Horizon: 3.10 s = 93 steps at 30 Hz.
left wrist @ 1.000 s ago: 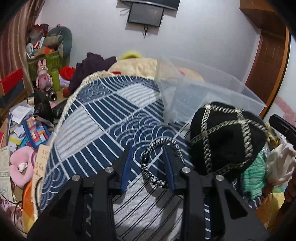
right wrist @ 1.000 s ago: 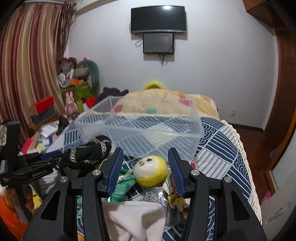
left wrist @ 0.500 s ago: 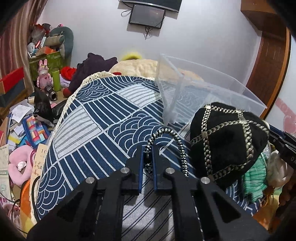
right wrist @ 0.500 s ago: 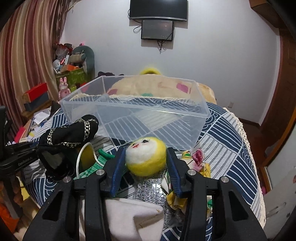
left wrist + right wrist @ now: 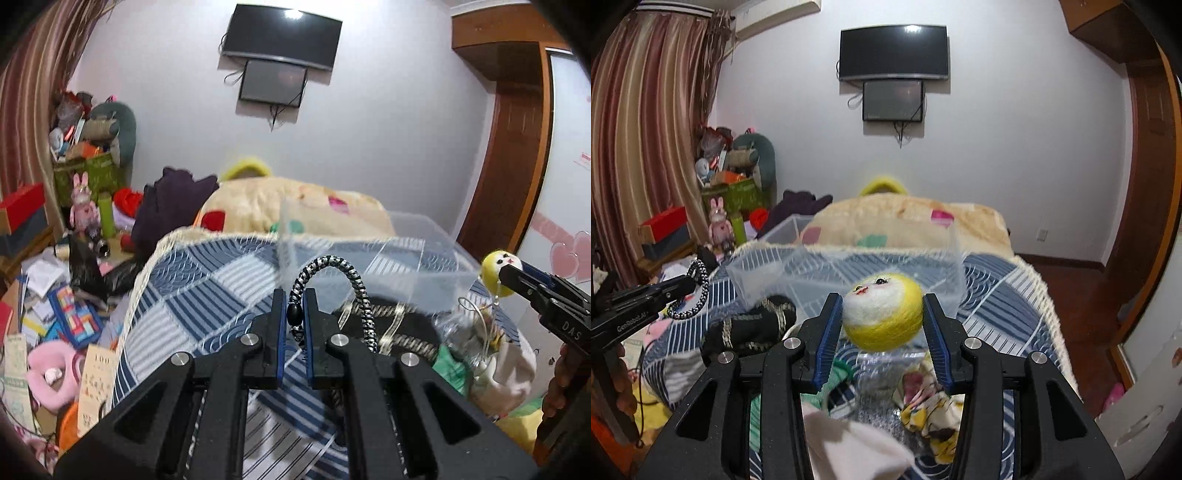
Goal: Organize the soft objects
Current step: 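Carry the bracelet into the clear box and open the left tool while the right tool drops the ball in, then grasp the black chain-trim hat with the left tool while the right tool grasps the white cloth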
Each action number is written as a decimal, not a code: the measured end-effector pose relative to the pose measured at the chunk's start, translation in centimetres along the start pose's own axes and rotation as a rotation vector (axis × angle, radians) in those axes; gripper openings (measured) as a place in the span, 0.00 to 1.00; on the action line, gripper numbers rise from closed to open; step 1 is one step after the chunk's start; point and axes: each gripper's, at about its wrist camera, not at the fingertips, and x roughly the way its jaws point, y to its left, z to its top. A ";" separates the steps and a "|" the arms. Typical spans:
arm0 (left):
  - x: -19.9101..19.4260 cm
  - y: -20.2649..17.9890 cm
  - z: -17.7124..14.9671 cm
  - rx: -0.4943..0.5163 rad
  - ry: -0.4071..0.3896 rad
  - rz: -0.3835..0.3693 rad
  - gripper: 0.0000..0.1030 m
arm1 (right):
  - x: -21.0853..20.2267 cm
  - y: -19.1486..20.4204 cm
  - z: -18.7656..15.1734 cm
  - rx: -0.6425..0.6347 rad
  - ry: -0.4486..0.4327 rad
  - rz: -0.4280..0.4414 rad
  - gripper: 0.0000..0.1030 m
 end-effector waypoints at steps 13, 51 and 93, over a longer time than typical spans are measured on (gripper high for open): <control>3.7 -2.5 5.8 0.069 0.009 -0.031 0.07 | 1.2 -0.8 3.4 -0.016 -0.049 -0.008 0.40; 4.6 -5.2 7.0 0.176 0.083 -0.033 0.87 | 1.8 -2.5 4.7 -0.057 0.025 0.000 0.85; 4.1 -3.7 -2.2 0.043 0.215 -0.131 0.54 | 3.5 1.0 -3.9 -0.034 0.177 0.152 0.54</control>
